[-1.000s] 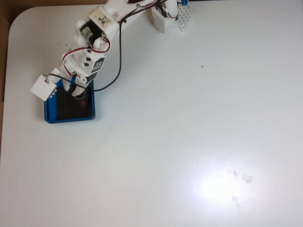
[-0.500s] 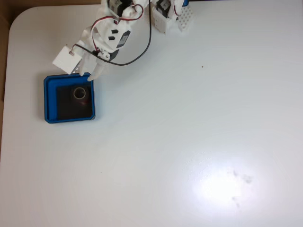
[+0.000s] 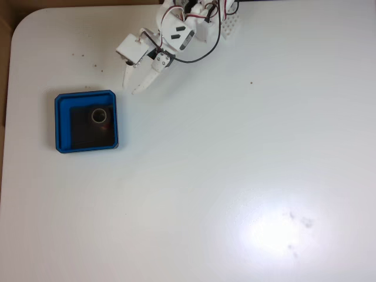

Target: Pick the red roll and drop it in the blue box

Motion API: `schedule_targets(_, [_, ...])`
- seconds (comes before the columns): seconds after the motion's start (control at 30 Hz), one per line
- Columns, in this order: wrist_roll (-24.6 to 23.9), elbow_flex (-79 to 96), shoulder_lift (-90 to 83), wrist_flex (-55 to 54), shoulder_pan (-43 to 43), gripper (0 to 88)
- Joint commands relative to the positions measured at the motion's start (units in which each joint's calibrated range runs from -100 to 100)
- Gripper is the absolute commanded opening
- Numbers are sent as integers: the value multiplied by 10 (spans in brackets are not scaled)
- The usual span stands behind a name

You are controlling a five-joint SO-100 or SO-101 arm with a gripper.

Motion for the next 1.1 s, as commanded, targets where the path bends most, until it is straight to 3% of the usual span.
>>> schedule_targets(0.0, [4,94,-83,-44,-21,89])
schedule_targets(0.4, [6,248,-303,-42,-85,89])
schedule_targets(1.07, [5,248,-372,-42,-463,89])
